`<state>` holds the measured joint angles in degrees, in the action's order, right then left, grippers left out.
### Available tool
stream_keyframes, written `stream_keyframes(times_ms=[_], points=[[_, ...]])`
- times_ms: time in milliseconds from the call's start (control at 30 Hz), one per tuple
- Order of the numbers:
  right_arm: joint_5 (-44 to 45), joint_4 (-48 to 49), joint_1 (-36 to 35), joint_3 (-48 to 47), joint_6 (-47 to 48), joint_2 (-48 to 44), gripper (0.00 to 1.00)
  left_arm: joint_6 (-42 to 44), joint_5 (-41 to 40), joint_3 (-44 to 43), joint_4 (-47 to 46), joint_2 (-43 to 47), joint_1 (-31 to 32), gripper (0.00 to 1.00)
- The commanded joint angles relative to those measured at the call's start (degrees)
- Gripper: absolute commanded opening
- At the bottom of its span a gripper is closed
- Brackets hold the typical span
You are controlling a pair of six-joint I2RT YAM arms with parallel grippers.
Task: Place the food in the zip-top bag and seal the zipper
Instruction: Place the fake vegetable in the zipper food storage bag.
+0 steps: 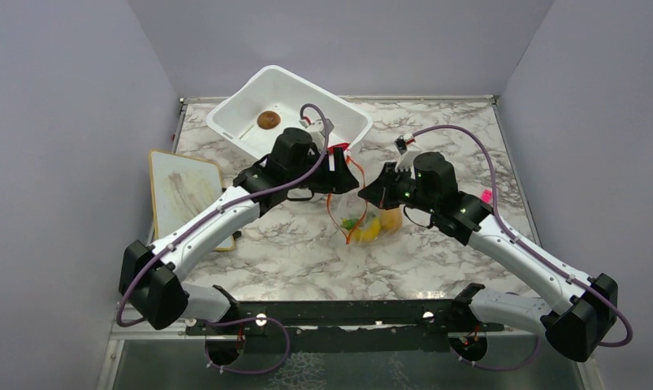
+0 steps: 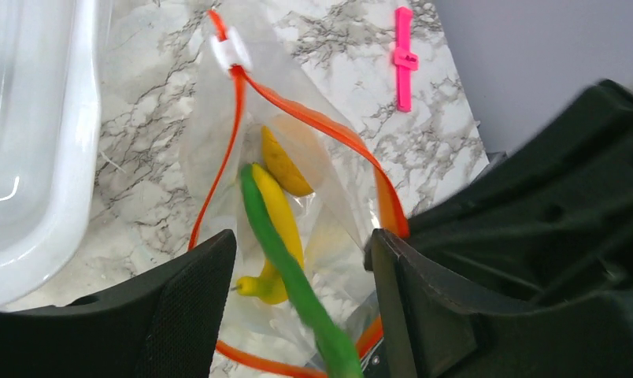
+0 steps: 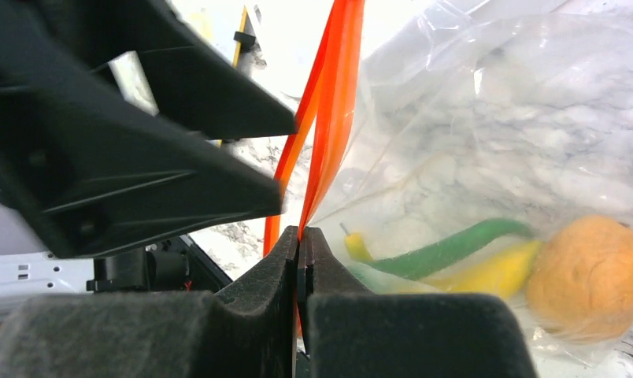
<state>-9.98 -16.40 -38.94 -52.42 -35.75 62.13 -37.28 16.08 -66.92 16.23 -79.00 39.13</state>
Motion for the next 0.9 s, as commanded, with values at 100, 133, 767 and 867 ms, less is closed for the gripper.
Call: stream_keyframes(times_ms=[100, 133, 767, 867], points=[[2.6, 0.87, -0.25, -0.26, -0.21, -0.41, 0.01, 6.11, 2.52, 1.95, 9.85, 7.0, 0.42, 0.59], [2.59, 0.92, -0.26, -0.35, -0.16, -0.42, 0.01, 6.65, 3.77, 2.1, 10.25, 7.24, 0.42, 0.57], [3.65, 0.58, -0.26, -1.14, 1.13, 0.29, 0.01, 18.18, 16.11, 8.96, 12.45, 17.43, 0.68, 0.57], [4.08, 0.52, -0.26, -1.26, 1.62, 0.19, 0.01, 22.25, 16.67, 10.94, 9.94, 19.94, 0.77, 0.55]])
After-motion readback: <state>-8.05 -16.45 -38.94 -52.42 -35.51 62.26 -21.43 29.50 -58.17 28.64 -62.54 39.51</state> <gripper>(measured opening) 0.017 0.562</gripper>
